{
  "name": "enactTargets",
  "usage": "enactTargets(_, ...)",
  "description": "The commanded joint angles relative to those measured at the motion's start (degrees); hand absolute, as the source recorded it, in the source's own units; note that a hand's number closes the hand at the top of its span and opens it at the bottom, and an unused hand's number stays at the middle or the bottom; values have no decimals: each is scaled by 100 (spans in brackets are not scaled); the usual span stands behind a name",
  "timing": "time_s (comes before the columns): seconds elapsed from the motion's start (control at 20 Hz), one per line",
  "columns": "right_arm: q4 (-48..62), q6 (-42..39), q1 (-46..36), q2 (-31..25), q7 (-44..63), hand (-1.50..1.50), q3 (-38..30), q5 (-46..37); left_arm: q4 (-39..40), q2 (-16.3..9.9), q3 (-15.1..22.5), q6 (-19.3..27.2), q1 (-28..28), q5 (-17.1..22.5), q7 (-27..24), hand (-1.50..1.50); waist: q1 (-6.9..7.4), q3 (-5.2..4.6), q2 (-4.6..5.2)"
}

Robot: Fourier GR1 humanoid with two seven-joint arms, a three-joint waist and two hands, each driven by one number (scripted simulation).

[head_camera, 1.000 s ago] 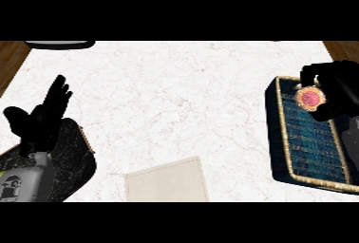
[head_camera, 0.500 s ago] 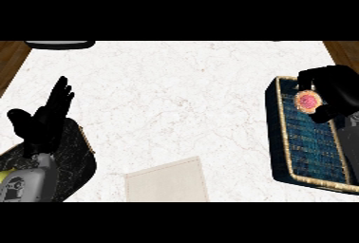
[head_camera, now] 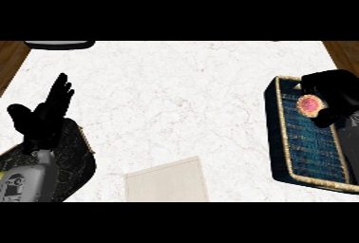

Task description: Pick the cupcake from the placemat and place it in the basket

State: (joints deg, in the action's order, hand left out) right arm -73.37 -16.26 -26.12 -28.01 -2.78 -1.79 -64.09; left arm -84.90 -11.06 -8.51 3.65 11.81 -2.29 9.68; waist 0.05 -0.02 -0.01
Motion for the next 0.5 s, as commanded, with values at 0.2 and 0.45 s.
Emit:
enactTargets(0.2, -514, -239, 197, 434, 593, -150, -232, 126, 497, -75, -187, -211, -88, 91, -578, 0, -29, -1, -1)
enactTargets(0.45, -506, 90, 109, 501, 44, -150, -1073, 1082, 287, -70, -169, -20, 122, 14, -162, 0, -70, 1, -6)
